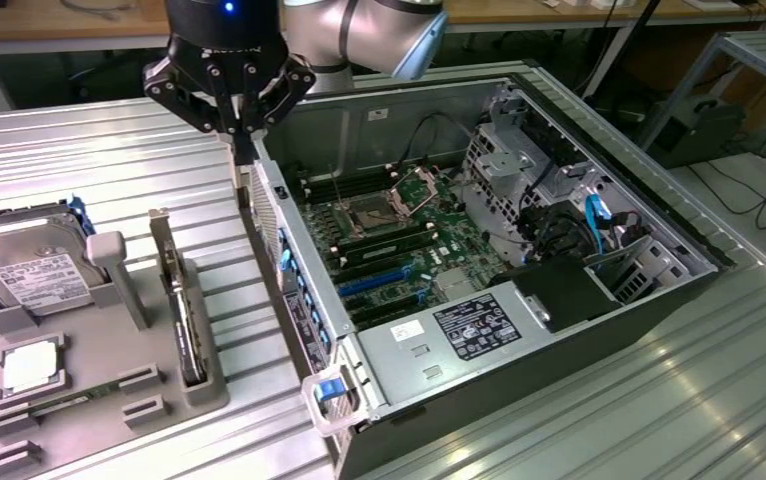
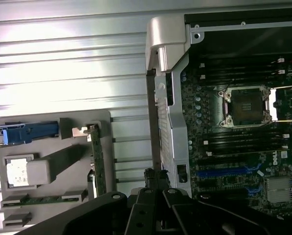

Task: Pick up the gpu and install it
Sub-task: 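Reach for the gpu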

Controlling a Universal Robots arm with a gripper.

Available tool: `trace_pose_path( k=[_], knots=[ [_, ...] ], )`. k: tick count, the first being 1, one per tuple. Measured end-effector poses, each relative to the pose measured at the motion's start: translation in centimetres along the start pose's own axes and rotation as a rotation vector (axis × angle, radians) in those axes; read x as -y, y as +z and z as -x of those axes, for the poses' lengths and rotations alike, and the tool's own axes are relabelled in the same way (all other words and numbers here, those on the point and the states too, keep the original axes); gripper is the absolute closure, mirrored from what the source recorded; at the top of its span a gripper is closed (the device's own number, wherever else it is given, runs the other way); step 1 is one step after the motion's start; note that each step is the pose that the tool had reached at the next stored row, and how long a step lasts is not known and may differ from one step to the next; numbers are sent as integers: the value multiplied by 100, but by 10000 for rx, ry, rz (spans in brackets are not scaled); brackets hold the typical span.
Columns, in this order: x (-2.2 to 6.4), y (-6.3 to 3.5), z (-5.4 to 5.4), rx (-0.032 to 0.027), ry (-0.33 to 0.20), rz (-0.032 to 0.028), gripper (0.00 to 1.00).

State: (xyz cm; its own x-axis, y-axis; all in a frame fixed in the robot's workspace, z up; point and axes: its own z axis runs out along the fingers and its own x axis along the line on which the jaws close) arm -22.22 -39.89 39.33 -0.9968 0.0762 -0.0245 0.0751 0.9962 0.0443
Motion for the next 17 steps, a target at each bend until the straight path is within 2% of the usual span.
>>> trace_pose_path(
  k=[17],
  knots=[
    [7, -2, -89, 0, 0, 0, 89]
  ],
)
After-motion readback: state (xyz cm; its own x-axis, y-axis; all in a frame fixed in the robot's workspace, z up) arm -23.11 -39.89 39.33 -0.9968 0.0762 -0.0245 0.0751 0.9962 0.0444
